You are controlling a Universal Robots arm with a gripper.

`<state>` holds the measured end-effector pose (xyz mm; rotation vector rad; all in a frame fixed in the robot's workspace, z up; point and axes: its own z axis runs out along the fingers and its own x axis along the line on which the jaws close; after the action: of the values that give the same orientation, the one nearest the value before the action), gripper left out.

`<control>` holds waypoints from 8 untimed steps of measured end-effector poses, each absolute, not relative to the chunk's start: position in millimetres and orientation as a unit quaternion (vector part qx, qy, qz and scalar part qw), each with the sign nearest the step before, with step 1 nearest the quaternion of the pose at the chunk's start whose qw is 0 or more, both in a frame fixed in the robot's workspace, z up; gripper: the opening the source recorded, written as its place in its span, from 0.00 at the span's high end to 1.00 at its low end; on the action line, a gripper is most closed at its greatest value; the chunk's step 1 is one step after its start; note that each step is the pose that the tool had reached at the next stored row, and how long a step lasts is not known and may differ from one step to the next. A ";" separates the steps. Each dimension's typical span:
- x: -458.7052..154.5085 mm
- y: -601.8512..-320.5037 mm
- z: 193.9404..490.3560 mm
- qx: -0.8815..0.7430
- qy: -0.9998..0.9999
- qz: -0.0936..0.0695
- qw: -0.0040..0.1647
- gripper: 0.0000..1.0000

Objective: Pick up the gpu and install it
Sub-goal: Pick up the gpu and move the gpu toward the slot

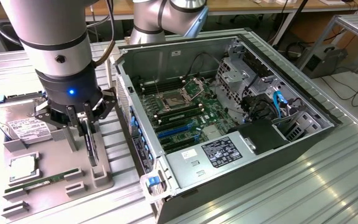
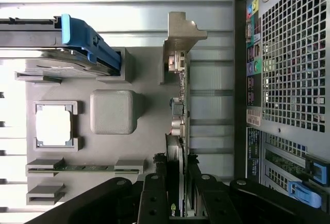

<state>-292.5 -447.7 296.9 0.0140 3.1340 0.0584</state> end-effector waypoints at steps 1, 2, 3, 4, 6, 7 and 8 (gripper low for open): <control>-292.5 -447.7 296.9 0.004 1.000 0.019 0.004 0.74; -292.5 -447.7 298.7 0.004 1.000 0.019 0.004 0.74; -292.5 -447.7 298.8 0.004 1.000 0.019 0.004 0.74; -292.5 -447.6 298.8 0.004 1.000 0.019 0.004 0.74; -292.5 -447.7 298.8 0.004 1.000 0.019 0.004 0.74; -292.5 -447.7 298.8 0.004 1.000 0.019 0.004 0.74; -292.5 -447.7 298.8 0.004 1.000 0.019 0.004 0.74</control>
<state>-292.5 -447.7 298.8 0.0140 3.1340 0.0584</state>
